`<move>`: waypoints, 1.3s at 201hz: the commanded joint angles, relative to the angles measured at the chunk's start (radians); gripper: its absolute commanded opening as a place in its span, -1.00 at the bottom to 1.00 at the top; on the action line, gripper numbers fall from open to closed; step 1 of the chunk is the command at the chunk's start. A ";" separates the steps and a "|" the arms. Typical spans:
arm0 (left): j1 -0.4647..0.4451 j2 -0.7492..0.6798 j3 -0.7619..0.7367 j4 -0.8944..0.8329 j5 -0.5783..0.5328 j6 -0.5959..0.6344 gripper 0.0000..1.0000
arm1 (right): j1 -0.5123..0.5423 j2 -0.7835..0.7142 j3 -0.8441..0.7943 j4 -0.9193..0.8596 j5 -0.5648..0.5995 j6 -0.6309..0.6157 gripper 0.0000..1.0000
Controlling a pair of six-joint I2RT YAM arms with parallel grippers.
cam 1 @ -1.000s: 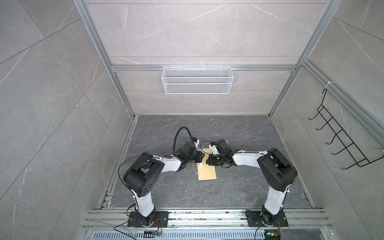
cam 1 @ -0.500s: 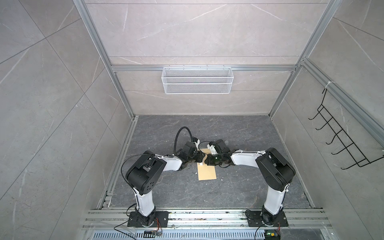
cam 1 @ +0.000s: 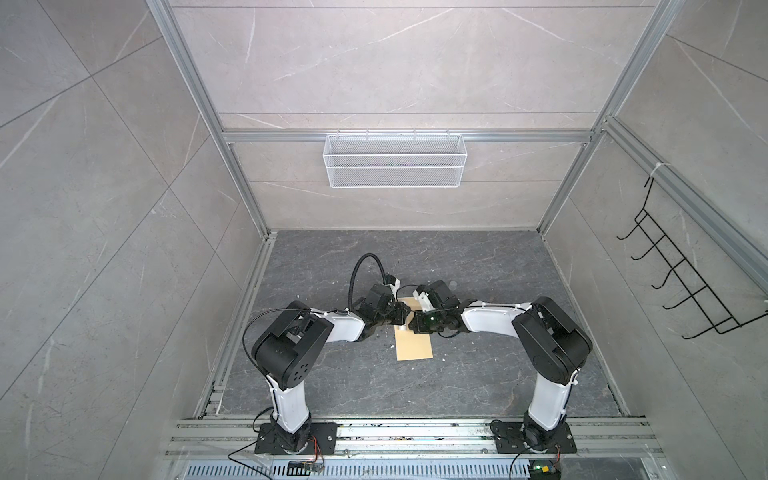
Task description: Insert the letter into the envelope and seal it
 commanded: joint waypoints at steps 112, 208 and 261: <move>-0.004 0.034 0.000 -0.033 -0.055 0.015 -1.00 | 0.005 -0.089 -0.146 -0.144 0.075 -0.033 -1.00; -0.003 0.040 0.002 -0.032 -0.054 0.016 -1.00 | 0.005 -0.068 -0.122 -0.100 0.062 -0.001 -1.00; -0.003 0.043 0.003 -0.032 -0.050 0.015 -1.00 | -0.003 0.004 -0.010 -0.089 0.043 0.006 -1.00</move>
